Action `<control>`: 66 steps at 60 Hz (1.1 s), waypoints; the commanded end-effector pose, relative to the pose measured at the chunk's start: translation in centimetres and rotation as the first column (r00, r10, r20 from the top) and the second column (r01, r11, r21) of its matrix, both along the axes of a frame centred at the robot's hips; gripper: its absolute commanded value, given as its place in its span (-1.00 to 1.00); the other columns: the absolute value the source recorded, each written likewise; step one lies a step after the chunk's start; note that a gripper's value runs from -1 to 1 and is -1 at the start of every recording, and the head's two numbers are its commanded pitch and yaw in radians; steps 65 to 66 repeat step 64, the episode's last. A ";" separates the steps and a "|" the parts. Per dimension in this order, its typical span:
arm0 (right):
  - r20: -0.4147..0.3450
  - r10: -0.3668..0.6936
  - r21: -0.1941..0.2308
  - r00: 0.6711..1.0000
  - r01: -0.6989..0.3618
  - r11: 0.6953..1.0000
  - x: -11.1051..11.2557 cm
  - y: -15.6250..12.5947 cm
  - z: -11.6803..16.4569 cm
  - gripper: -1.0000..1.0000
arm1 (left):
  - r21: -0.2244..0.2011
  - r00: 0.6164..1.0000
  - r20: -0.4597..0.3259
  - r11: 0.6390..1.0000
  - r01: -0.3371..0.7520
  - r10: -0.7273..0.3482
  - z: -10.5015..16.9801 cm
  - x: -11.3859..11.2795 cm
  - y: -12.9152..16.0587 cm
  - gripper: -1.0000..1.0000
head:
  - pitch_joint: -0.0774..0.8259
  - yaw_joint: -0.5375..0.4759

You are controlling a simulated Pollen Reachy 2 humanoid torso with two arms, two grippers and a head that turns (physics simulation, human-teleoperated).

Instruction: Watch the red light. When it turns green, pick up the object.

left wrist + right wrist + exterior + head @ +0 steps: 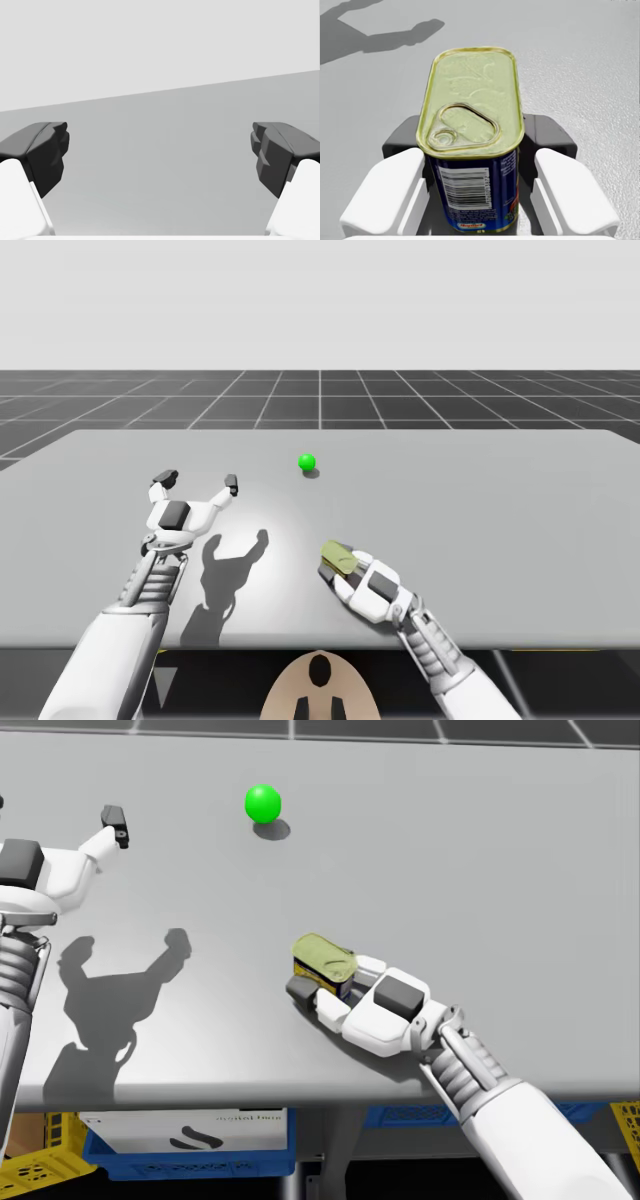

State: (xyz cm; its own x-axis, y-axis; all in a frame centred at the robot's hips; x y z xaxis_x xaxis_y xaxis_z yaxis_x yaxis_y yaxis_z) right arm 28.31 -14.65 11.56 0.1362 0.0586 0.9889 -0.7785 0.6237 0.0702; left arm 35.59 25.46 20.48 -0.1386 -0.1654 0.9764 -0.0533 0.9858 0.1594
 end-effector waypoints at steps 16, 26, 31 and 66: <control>-0.016 0.023 0.005 1.000 -0.023 1.000 -0.2 0.2 -0.4 1.00 | 0.005 1.000 -0.005 1.000 0.000 0.000 -0.2 0.1 -0.1 -1.00 | 0.44 -0.08; -0.018 0.024 0.011 1.000 -0.023 1.000 -0.3 0.1 -0.3 0.99 | 0.010 1.000 -0.011 1.000 0.000 0.000 -0.4 0.2 -0.2 -1.00 | 0.07 -0.10; -0.015 0.026 0.015 1.000 -0.026 1.000 -0.5 0.2 0.1 1.00 | 0.010 1.000 -0.012 1.000 -0.001 0.001 -0.5 0.2 -0.2 -1.00 | 0.00 -0.12; 0.321 -0.064 0.275 0.945 -0.028 0.961 0.2 -0.3 22.3 1.00 | -0.011 1.000 -0.022 1.000 -0.007 0.007 -0.5 0.4 0.0 -1.00 | -0.14 -0.15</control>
